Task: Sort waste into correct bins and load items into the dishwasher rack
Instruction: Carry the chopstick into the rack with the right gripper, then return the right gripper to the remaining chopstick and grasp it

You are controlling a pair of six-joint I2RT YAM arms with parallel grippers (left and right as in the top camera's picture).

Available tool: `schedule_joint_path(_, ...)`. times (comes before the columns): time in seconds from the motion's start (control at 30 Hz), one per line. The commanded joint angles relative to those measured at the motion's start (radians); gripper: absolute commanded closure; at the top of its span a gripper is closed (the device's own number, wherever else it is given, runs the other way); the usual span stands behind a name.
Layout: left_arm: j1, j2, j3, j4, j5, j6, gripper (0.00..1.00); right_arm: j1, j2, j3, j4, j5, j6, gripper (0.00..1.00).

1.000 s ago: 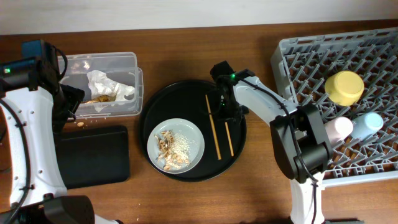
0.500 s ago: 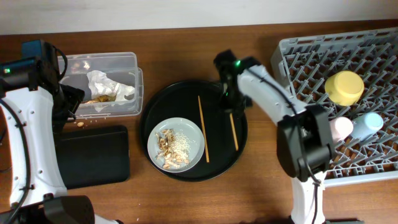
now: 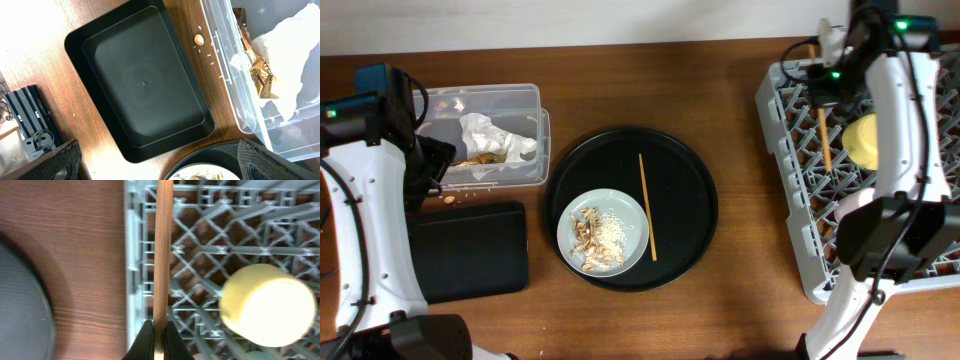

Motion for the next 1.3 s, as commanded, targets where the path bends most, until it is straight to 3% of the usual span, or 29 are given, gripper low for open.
schedule_joint_path(0.0, 0.007, -0.025, -0.001, -0.001, -0.018, -0.010, 0.01, -0.032, 0.023, -0.014, 0.018, -0.090, -0.098, 0.96)
schedule_joint_path(0.23, 0.007, -0.025, -0.001, -0.001, -0.018, -0.010, 0.01, -0.027, 0.104, -0.023, 0.056, -0.101, -0.094, 0.96)
schedule_joint_path(0.43, 0.007, -0.025, -0.001, -0.001, -0.018, -0.010, 0.01, -0.023, 0.117, -0.023, 0.056, -0.101, -0.072, 0.73)
schedule_joint_path(0.7, 0.007, -0.025, -0.001, -0.001, -0.018, -0.010, 0.01, 0.017, 0.078, -0.005, -0.032, -0.206, -0.033, 0.68)
schedule_joint_path(0.8, 0.007, -0.025, -0.001, -0.001, -0.018, -0.010, 0.01, 0.096, 0.032, -0.002, -0.075, -0.232, 0.017, 0.58)
schedule_joint_path(0.87, 0.007, -0.025, -0.001, -0.001, -0.018, -0.010, 0.01, 0.193, 0.025, -0.002, -0.116, -0.231, 0.067, 0.32)
schedule_joint_path(0.93, 0.007, -0.025, -0.001, -0.001, -0.018, -0.010, 0.01, 0.275, 0.033, -0.015, -0.125, -0.208, 0.132, 0.21)
schedule_joint_path(1.13, 0.007, -0.025, -0.001, -0.001, -0.018, -0.010, 0.01, 0.528, 0.043, -0.152, 0.030, -0.077, 0.466, 0.27)
schedule_joint_path(1.27, 0.007, -0.025, -0.001, -0.001, -0.018, -0.010, 0.01, 0.618, 0.043, -0.289, 0.172, -0.021, 0.545, 0.36)
